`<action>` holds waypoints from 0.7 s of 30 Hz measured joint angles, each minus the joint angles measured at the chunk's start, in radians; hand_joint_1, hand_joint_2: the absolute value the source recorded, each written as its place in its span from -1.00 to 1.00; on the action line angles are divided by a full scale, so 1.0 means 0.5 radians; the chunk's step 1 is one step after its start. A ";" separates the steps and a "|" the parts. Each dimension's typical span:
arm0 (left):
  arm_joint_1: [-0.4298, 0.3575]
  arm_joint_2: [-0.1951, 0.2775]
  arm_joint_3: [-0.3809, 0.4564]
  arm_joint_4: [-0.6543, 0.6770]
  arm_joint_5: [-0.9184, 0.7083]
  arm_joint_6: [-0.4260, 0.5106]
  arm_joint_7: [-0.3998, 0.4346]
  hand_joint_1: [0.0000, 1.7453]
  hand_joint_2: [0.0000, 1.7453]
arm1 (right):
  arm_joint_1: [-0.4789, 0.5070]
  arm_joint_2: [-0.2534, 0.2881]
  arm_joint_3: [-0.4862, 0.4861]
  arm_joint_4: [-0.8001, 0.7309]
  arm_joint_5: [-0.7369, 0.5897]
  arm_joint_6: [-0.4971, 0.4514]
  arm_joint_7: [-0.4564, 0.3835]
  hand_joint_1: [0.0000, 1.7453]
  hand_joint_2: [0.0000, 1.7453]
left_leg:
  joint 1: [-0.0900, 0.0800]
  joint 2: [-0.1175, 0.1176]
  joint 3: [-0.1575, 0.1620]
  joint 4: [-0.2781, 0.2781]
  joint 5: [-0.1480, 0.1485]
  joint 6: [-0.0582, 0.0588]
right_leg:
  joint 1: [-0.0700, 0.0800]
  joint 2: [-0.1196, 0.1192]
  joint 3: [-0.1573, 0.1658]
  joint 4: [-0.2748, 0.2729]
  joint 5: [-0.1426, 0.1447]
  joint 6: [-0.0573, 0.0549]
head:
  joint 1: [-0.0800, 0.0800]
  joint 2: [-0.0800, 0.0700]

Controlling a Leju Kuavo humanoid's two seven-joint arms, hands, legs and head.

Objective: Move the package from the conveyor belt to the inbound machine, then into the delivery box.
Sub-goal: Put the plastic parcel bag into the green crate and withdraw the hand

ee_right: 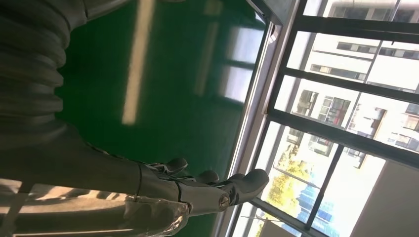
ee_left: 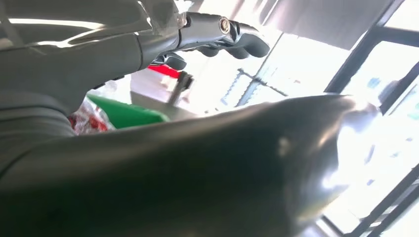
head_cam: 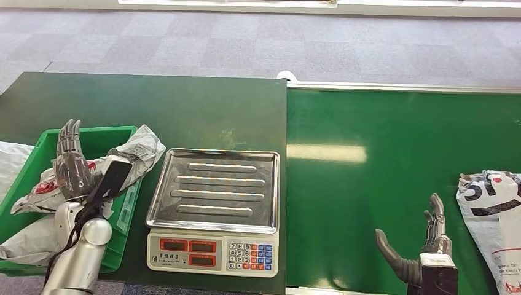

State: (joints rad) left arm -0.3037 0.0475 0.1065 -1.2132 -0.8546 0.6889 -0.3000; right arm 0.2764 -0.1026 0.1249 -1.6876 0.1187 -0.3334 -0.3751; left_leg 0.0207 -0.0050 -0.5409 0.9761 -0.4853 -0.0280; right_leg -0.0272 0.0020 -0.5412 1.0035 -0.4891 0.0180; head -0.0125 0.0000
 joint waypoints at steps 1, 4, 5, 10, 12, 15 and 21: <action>0.012 -0.029 0.037 -0.044 0.038 0.010 -0.116 -1.00 -1.00 | 0.002 0.000 0.005 0.000 -0.007 -0.009 -0.005 -1.00 1.00 | 0.000 0.000 -0.003 0.000 0.000 0.000 | 0.000 0.000 -0.003 0.000 0.000 0.000 | 0.000 0.000; 0.035 -0.134 0.168 -0.169 0.161 0.018 -0.445 -1.00 -1.00 | 0.010 0.001 0.022 0.000 -0.018 -0.032 -0.016 -1.00 1.00 | -0.001 0.000 -0.008 0.000 -0.001 0.001 | -0.001 0.000 -0.008 0.000 0.000 0.000 | 0.000 0.000; 0.040 -0.169 0.210 -0.204 0.201 0.018 -0.534 -1.00 -1.00 | 0.014 0.001 0.028 0.000 -0.019 -0.039 -0.019 -1.00 1.00 | -0.001 0.001 -0.009 0.000 -0.001 0.001 | -0.001 0.000 -0.009 0.000 0.000 0.000 | 0.000 0.000; 0.057 -0.291 0.328 -0.316 0.295 0.019 -0.716 -1.00 -1.00 | 0.030 0.003 0.051 0.000 -0.019 -0.053 -0.022 -1.00 1.00 | 0.000 0.000 -0.010 0.000 -0.001 0.001 | 0.000 0.000 -0.011 -0.001 0.000 0.000 | 0.000 0.000; 0.058 -0.315 0.340 -0.330 0.298 0.019 -0.705 -1.00 -1.00 | 0.031 0.003 0.057 -0.001 -0.019 -0.053 -0.022 -1.00 1.00 | 0.000 0.000 -0.010 0.000 -0.001 0.001 | 0.000 0.000 -0.010 -0.001 0.000 0.000 | 0.000 0.000; 0.060 -0.332 0.333 -0.339 0.348 0.019 -0.664 -1.00 -1.00 | 0.030 0.004 0.060 -0.001 -0.019 -0.047 -0.021 -1.00 1.00 | 0.000 0.000 -0.010 0.000 -0.001 0.001 | 0.000 0.000 -0.010 -0.001 0.000 0.000 | 0.000 0.000; 0.147 -0.276 0.037 -0.433 0.841 -0.242 -0.633 -1.00 -0.50 | -0.005 0.011 0.058 0.001 -0.021 0.062 -0.035 -1.00 1.00 | 0.000 0.000 -0.012 0.000 -0.001 0.001 | 0.000 -0.001 -0.011 -0.001 0.000 0.000 | 0.000 0.000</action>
State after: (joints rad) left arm -0.2302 -0.0907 0.1249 -1.4295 -0.4341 0.5680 -0.6165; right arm 0.2737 -0.0971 0.1537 -1.6870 0.1084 -0.3023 -0.3926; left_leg 0.0206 -0.0052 -0.5469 0.9762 -0.4859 -0.0275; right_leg -0.0274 0.0017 -0.5467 1.0033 -0.4892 0.0181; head -0.0126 0.0000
